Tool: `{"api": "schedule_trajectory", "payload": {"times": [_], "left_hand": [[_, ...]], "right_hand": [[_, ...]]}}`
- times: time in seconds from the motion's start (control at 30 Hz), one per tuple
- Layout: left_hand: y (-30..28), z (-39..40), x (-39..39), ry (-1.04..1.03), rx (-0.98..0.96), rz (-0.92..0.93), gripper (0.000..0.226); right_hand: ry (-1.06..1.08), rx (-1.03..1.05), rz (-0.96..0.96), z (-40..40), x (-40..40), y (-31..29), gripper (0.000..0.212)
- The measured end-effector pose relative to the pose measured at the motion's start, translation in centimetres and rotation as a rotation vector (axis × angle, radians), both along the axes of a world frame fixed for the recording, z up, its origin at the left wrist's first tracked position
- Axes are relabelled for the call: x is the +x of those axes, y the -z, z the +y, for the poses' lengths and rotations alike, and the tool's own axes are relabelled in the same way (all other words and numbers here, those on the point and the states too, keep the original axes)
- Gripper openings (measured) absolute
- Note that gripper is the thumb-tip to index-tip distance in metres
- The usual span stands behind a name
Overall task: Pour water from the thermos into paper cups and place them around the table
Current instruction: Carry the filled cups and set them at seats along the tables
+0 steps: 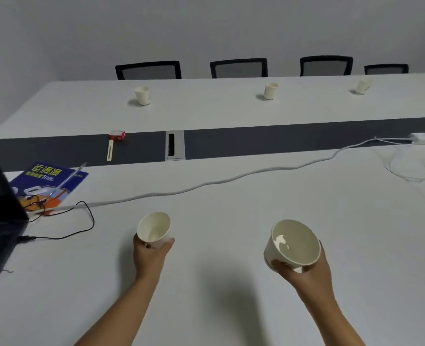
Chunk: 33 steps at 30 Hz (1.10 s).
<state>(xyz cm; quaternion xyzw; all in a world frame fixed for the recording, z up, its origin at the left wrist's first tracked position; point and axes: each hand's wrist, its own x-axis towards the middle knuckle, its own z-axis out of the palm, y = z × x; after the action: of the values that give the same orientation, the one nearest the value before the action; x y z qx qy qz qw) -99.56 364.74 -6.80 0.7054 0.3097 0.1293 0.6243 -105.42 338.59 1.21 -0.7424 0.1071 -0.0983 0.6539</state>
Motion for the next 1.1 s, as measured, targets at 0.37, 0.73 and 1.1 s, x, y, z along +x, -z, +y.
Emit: {"api": "schedule_trajectory", "payload": {"times": [0.37,0.73,1.1], "left_hand": [[3.4,2.2,5.2,-0.303,0.081,0.013,0.071],[4.2,-5.9,0.7,-0.059,0.303,0.21,0.052],[6.5,-14.7,6.0,0.823,1.018,0.262,0.069]], "right_hand": [[0.011,0.094,0.002,-0.3,7.2,4.3,0.064],[-0.037,0.03,0.001,-2.9,10.7,4.6,0.064],[0.254,-0.053,0.078,-13.5,16.0,8.1,0.065]]}}
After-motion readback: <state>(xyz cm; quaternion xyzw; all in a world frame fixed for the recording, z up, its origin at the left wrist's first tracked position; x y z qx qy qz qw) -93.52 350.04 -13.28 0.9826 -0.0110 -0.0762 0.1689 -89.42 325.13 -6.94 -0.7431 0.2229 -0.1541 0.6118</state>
